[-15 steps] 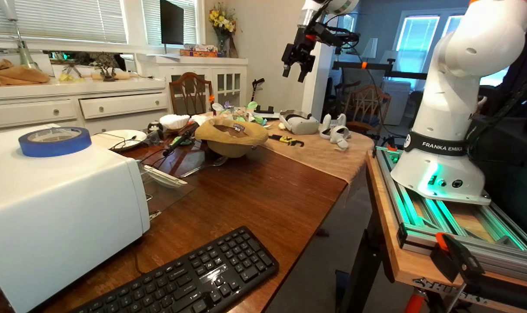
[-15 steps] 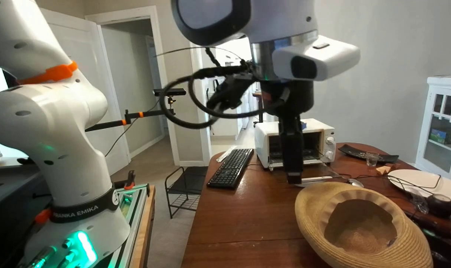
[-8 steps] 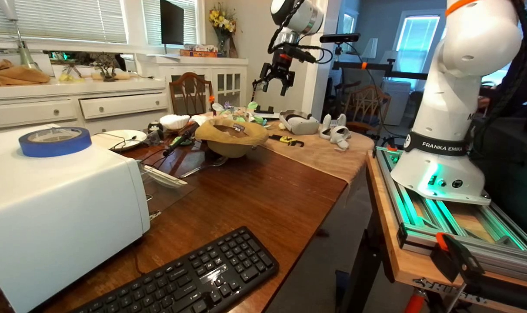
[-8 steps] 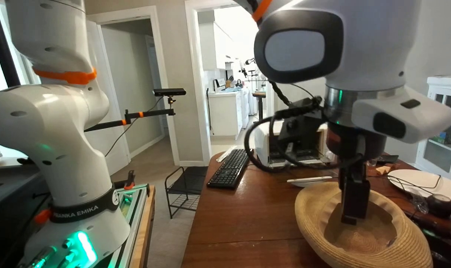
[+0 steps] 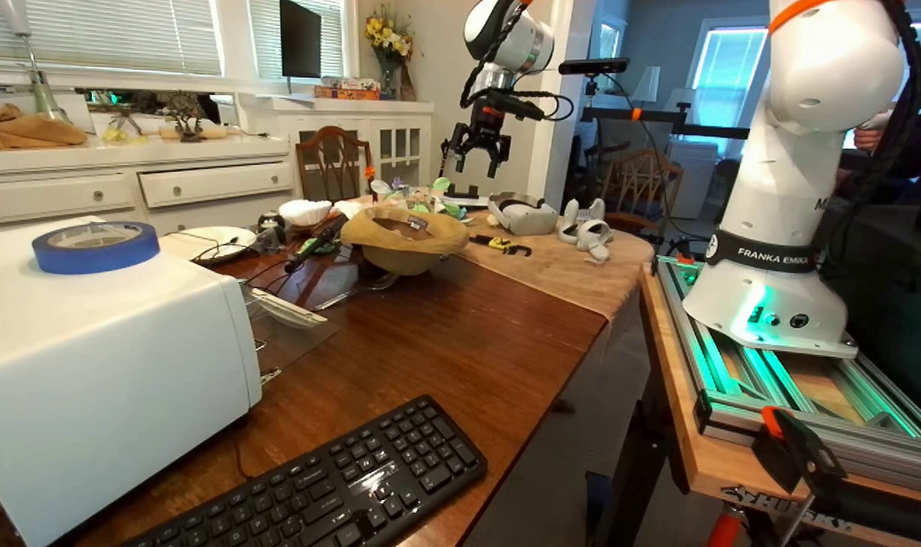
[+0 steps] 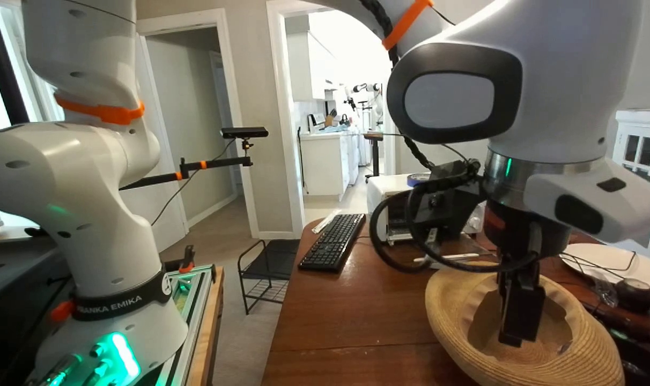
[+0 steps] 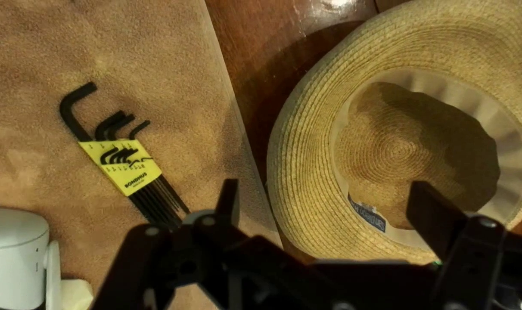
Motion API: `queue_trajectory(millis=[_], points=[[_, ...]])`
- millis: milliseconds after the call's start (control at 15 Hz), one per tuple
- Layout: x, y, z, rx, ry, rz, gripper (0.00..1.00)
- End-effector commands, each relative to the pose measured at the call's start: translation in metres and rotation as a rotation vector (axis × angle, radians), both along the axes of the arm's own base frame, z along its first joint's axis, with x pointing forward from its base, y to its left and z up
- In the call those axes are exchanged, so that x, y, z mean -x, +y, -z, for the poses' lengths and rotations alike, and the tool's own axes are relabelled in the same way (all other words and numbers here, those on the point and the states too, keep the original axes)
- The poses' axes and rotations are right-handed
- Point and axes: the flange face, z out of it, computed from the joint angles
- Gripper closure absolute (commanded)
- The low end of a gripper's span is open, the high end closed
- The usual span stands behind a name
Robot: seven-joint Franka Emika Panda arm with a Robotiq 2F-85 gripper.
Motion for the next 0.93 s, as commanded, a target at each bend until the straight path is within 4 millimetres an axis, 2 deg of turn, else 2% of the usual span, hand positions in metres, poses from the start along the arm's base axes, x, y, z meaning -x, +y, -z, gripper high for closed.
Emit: queue_trajectory(millis=[0,400,667,867], points=[[-0.001,0.002,0.06,-0.059,0.054,0.084,0.0],[0.0,0.005,0.135,-0.147,0.101,0.187,0.0],[-0.014,0.009,0.159,-0.165,0.058,0.209,0.0],[-0.033,0.021,0.163,-0.152,0.023,0.195,0.0]])
